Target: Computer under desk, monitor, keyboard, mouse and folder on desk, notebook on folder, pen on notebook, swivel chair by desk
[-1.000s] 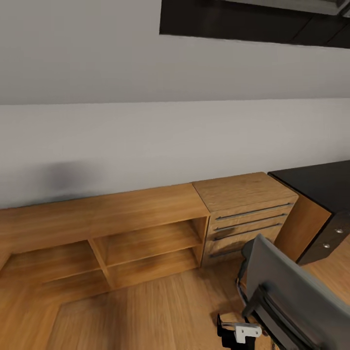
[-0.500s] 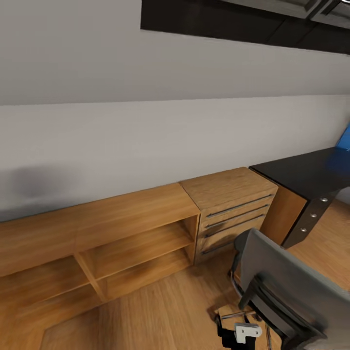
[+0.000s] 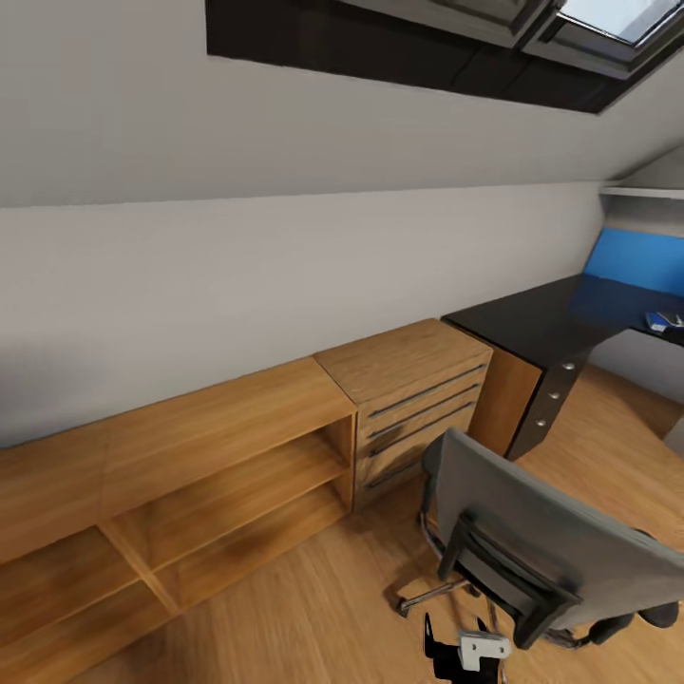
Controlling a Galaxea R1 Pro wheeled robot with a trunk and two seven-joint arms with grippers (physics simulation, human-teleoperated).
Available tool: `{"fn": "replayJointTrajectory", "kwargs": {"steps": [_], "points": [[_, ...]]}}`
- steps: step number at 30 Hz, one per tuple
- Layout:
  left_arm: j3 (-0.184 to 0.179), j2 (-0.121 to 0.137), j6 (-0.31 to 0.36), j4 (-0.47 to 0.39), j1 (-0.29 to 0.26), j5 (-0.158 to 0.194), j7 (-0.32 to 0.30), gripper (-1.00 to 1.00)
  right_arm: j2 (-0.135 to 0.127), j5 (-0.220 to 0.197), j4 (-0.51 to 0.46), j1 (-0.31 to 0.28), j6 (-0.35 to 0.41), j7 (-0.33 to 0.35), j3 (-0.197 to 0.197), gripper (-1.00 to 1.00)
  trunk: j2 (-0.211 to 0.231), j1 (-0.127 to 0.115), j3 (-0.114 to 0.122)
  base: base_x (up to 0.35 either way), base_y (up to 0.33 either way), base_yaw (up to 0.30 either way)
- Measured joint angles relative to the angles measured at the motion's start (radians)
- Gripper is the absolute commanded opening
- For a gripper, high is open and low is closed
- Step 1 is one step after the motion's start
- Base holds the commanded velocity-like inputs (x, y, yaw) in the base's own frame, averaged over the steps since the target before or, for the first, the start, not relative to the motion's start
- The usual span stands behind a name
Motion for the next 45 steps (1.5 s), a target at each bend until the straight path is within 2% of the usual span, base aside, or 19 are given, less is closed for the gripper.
{"fn": "replayJointTrajectory", "kwargs": {"steps": [26, 45], "points": [[0.0, 0.0, 0.0, 0.0, 0.0, 0.0, 0.0, 1.0, 0.0, 0.002, 0.001, 0.0, 0.0, 0.001, 0.001, 1.0, 0.0, 0.0, 0.0, 0.0, 0.005, -0.3], [-0.001, 0.0, 0.0, 0.0, 0.0, 0.0, 0.0, 1.0, 0.0, 0.002, 0.001, 0.0, 0.0, 0.001, 0.001, 1.0, 0.0, 0.0, 0.0, 0.0, 0.245, -0.3]]}}
